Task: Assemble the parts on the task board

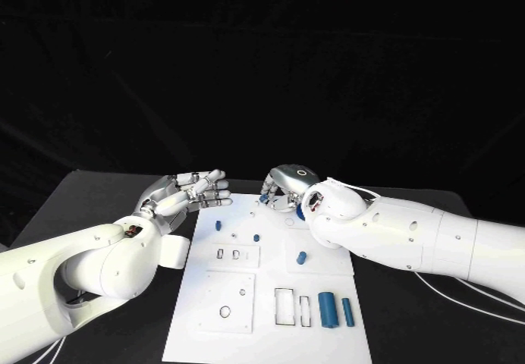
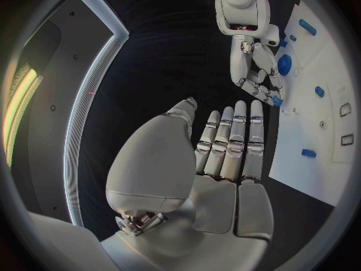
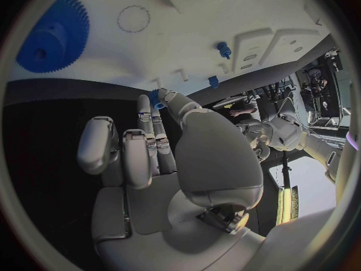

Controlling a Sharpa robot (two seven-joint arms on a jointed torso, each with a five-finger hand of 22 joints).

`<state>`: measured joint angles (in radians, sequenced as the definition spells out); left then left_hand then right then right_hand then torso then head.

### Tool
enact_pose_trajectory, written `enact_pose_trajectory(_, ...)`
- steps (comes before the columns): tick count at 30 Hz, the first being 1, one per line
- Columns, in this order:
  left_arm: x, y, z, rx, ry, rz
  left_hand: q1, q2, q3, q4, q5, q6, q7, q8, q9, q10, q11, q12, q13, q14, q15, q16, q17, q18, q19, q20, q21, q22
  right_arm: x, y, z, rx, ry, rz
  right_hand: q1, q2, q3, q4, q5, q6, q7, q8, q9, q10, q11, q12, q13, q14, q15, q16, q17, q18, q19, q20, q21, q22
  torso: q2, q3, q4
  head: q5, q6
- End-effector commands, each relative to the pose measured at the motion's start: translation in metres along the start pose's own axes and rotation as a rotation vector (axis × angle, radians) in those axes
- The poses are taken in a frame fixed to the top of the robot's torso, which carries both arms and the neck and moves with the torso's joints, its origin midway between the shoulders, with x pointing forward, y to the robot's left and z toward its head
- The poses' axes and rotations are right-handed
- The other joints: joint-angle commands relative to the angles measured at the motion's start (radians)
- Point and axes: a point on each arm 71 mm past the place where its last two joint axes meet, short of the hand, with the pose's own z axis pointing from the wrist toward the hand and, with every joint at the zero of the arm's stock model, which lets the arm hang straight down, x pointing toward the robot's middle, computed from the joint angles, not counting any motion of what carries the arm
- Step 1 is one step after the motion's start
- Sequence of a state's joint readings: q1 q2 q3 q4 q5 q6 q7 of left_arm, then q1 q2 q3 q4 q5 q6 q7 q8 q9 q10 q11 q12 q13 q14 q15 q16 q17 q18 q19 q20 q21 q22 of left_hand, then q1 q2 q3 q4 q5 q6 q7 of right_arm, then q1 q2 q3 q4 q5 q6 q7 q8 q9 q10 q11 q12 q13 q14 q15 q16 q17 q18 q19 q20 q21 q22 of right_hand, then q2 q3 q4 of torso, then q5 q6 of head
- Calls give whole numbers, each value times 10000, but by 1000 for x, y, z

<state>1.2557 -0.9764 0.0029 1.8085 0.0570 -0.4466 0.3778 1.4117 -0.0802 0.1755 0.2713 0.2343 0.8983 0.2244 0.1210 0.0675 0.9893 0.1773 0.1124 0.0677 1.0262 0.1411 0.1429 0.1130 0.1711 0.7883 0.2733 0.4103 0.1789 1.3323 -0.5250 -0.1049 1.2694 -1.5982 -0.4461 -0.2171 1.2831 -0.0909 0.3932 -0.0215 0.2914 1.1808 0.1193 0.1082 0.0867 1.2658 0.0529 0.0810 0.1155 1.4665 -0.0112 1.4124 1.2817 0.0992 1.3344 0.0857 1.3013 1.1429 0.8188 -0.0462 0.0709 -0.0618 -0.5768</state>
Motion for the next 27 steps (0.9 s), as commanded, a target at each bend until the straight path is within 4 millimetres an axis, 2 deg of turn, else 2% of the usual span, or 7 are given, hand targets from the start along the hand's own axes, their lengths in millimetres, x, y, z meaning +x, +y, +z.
enact_pose_trajectory(1,2,-2,1,90,183,-52,67,-7,9,-59,-34,40,87,-69,-14,-18,72,-46,-10,-8,34,-54,17,109,-15,25,66,13,2,2,3,-8,-104,-15,-71,11,-6,46,-18,45,-59,28,295,-8,22,-70,2,540,-92,71,13,-129,70,17,65,10,15,4,13,17,-7)
enact_pose_trajectory(9,2,-2,2,95,184,-49,67,-7,9,-59,-34,40,87,-69,-14,-18,72,-46,-10,-8,34,-54,17,109,-15,25,66,13,6,7,7,-81,40,-32,-70,4,-2,55,-11,26,-52,19,299,-22,27,-84,0,542,-88,82,26,-130,69,18,66,13,18,-1,-7,92,-8)
enact_pose_trajectory(27,3,-3,2,110,204,-43,79,-5,13,-67,-35,42,87,-76,-13,-16,73,-53,-9,-5,35,-63,20,109,-19,26,69,13,13,6,11,91,546,-189,-100,-43,-14,97,-15,-27,-27,-8,314,-59,49,-118,-2,536,-71,82,6,-115,17,27,17,-58,57,-7,0,105,-36)
